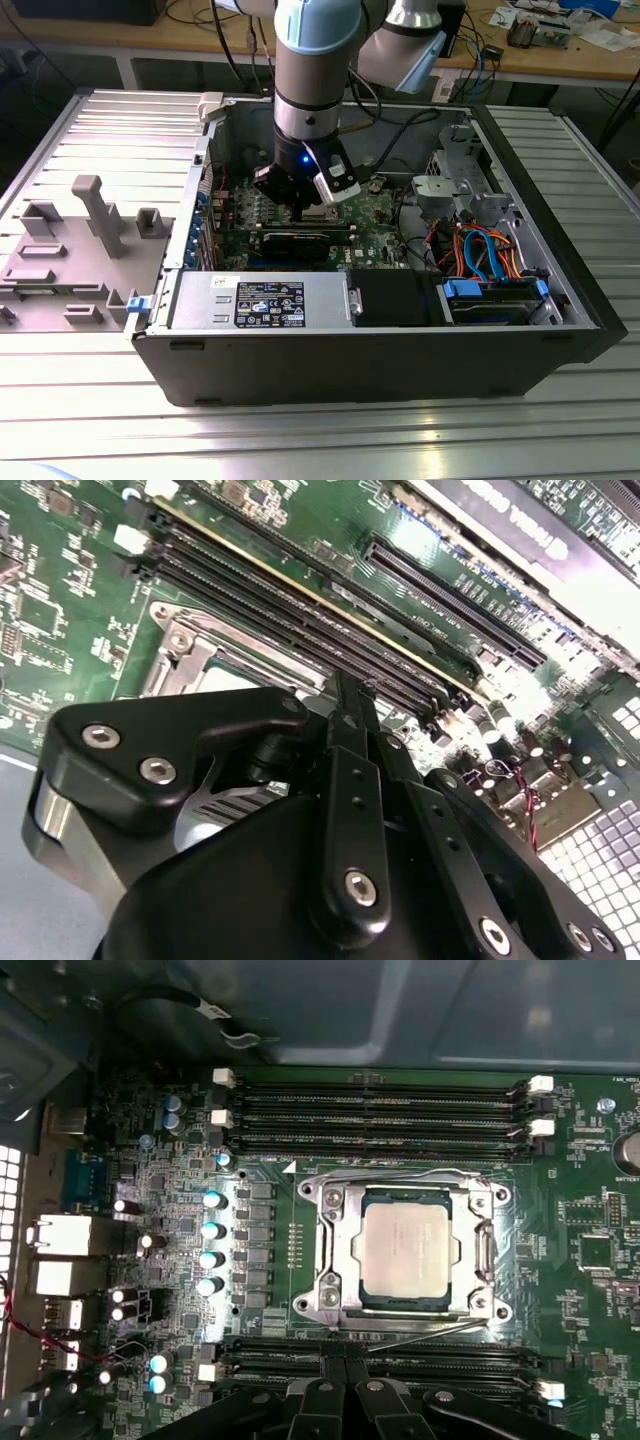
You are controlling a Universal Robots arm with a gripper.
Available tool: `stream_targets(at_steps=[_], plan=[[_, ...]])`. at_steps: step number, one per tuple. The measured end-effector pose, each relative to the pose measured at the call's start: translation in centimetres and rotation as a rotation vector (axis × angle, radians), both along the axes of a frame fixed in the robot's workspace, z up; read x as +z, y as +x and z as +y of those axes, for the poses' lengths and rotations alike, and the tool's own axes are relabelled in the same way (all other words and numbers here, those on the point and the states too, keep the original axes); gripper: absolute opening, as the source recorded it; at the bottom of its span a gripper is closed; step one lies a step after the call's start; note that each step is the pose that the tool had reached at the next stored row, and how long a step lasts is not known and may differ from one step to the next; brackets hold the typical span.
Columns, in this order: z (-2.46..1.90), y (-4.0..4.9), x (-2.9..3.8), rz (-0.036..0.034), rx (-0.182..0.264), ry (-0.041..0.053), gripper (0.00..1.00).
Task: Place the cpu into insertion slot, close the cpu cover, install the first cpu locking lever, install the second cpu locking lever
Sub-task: 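Install the second cpu locking lever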
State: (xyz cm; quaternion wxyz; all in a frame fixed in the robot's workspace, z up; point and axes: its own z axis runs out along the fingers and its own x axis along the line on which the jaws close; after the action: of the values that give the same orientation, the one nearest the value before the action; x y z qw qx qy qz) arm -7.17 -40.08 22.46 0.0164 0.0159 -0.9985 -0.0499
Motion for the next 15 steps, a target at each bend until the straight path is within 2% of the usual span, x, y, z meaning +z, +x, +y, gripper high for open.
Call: stream_targets(at_steps=[5, 6, 10, 15], plan=[[-0.06, -0.14, -0.50, 0.0020, 0.000, 0.0080, 0.11], [-0.06, -0.14, -0.56, 0.0019, 0.000, 0.0158, 0.11], [-0.31, -0.14, -0.57, 0.0019, 0.000, 0.0219, 0.11], [-0.34, -0.65, -0.63, 0.0019, 0.000, 0.0385, 0.11]])
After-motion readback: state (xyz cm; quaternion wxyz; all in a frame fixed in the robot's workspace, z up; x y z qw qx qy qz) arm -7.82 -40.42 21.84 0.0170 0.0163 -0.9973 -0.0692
